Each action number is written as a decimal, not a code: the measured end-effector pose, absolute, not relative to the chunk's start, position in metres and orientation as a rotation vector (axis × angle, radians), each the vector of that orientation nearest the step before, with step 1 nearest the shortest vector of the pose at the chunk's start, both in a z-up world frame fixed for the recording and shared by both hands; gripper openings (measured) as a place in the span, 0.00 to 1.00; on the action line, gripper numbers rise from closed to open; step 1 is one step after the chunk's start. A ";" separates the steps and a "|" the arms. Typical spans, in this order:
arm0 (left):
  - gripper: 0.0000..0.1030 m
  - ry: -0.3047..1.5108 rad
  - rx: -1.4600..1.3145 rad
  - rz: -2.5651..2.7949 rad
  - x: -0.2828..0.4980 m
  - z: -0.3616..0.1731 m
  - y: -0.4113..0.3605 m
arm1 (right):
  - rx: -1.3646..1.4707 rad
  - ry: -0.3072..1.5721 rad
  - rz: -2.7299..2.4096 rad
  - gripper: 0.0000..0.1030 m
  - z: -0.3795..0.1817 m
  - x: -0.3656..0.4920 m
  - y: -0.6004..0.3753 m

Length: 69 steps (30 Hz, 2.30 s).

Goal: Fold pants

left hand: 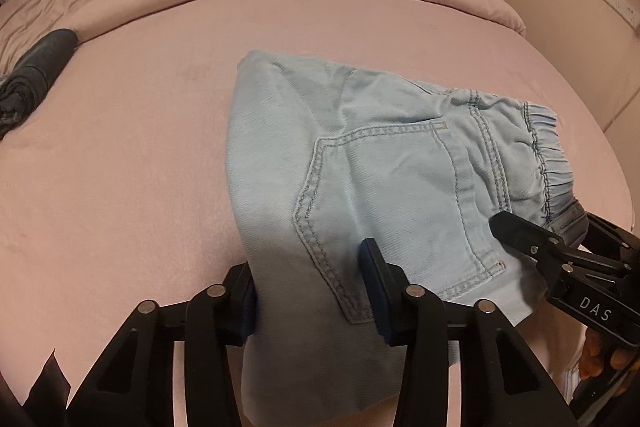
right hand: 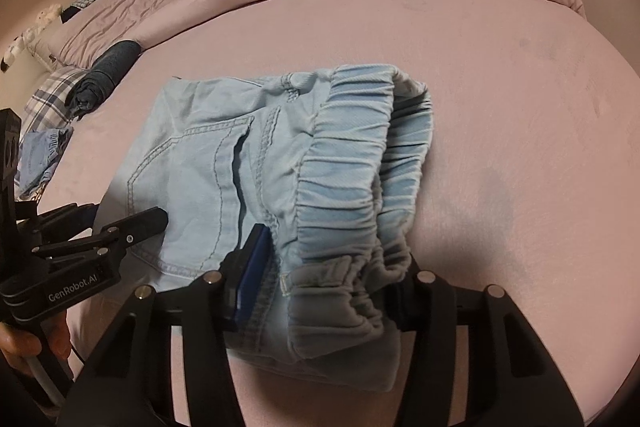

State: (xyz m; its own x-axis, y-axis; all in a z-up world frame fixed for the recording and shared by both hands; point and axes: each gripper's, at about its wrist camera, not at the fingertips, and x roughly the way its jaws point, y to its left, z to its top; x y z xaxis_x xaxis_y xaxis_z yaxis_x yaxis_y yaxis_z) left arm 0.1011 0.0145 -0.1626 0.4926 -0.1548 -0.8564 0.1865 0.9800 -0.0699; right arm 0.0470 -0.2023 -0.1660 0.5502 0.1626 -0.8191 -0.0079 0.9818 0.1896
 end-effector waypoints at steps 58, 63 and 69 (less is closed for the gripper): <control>0.16 0.793 -0.098 -0.107 0.054 -0.078 0.083 | -0.091 0.666 0.255 0.25 -0.063 0.010 -0.110; 0.16 0.765 -0.097 -0.103 0.055 -0.069 0.089 | -0.106 0.642 0.267 0.26 -0.055 0.014 -0.105; 0.16 0.752 -0.093 -0.099 0.061 -0.066 0.096 | -0.117 0.623 0.269 0.25 -0.048 0.020 -0.100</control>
State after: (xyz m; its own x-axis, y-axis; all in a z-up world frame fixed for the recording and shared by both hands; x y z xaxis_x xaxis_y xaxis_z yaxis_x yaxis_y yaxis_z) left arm 0.0611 0.0959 -0.0660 0.7260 -0.1227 -0.6767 0.0564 0.9913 -0.1193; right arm 0.0205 -0.1000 -0.0482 0.7788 0.2133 -0.5898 -0.2836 0.9585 -0.0278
